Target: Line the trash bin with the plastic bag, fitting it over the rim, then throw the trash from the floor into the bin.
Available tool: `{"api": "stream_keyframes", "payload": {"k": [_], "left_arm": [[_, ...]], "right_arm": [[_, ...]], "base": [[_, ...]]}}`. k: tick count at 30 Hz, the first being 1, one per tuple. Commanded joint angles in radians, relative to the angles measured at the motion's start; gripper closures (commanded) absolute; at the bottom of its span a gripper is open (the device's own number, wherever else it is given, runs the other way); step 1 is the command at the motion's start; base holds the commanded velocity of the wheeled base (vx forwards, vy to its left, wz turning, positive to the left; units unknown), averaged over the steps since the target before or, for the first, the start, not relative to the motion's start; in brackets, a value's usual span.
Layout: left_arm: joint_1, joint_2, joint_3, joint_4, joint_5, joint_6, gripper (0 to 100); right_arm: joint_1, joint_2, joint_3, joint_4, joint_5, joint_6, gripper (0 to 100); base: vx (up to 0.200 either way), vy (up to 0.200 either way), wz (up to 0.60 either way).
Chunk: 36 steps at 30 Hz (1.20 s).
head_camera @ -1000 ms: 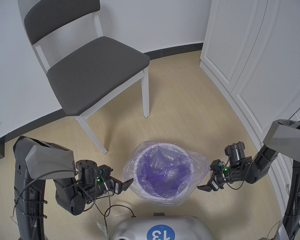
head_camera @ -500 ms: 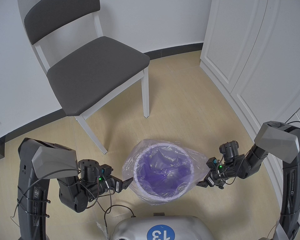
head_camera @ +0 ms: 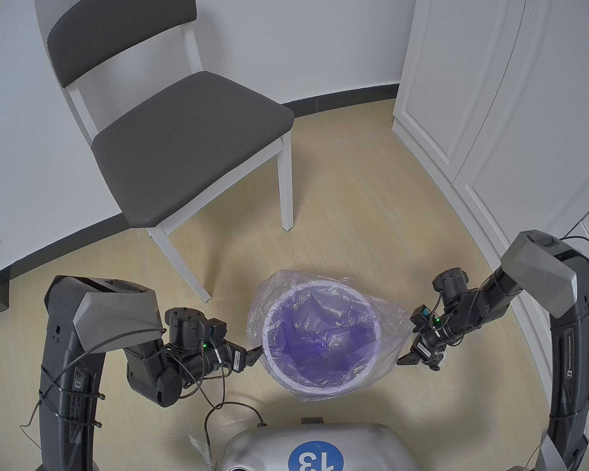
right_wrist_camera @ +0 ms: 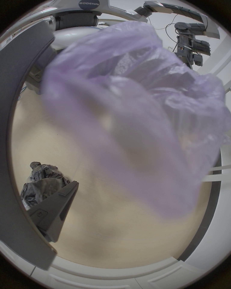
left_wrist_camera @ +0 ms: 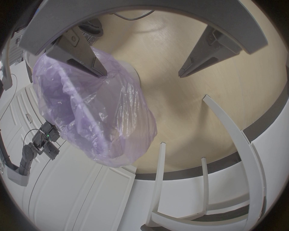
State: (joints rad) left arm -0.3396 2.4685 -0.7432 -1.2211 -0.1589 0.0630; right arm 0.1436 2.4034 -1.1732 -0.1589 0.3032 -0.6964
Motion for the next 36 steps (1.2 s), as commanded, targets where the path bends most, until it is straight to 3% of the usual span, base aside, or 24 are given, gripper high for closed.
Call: {"api": "stream_keyframes", "payload": {"k": [1,5,11,16,18,22,36], "left_arm": [[-0.012,-0.060,0.033,0.006,0.004,0.000,0],[-0.019,-0.079,0.068,-0.006,0.007,0.000,0],[-0.022,-0.071,0.077,-0.009,0.030,-0.002,0],[-0.027,-0.071,0.081,-0.012,0.030,-0.002,0],[-0.030,-0.072,0.079,-0.012,0.030,-0.002,0],[-0.032,-0.082,0.082,-0.014,0.032,0.000,0],[-0.026,-0.076,0.100,-0.046,0.032,0.000,0]], "right_arm": [[-0.044,-0.230,0.148,-0.004,0.045,-0.011,0],[-0.052,-0.412,0.233,-0.004,0.060,0.003,0],[-0.026,-0.466,0.244,-0.008,0.083,0.057,0],[0.027,-0.431,0.234,-0.056,0.076,0.121,0],[0.063,-0.317,0.219,-0.177,0.053,0.150,0],[0.073,-0.214,0.198,-0.268,0.030,0.153,0],[0.080,-0.106,0.139,-0.263,0.030,0.121,0]], "base": [[0.000,0.000,0.00],[0.000,0.000,0.00],[0.000,0.000,0.00],[0.000,0.000,0.00],[0.000,0.000,0.00],[0.000,0.000,0.00],[0.000,0.000,0.00]]}}
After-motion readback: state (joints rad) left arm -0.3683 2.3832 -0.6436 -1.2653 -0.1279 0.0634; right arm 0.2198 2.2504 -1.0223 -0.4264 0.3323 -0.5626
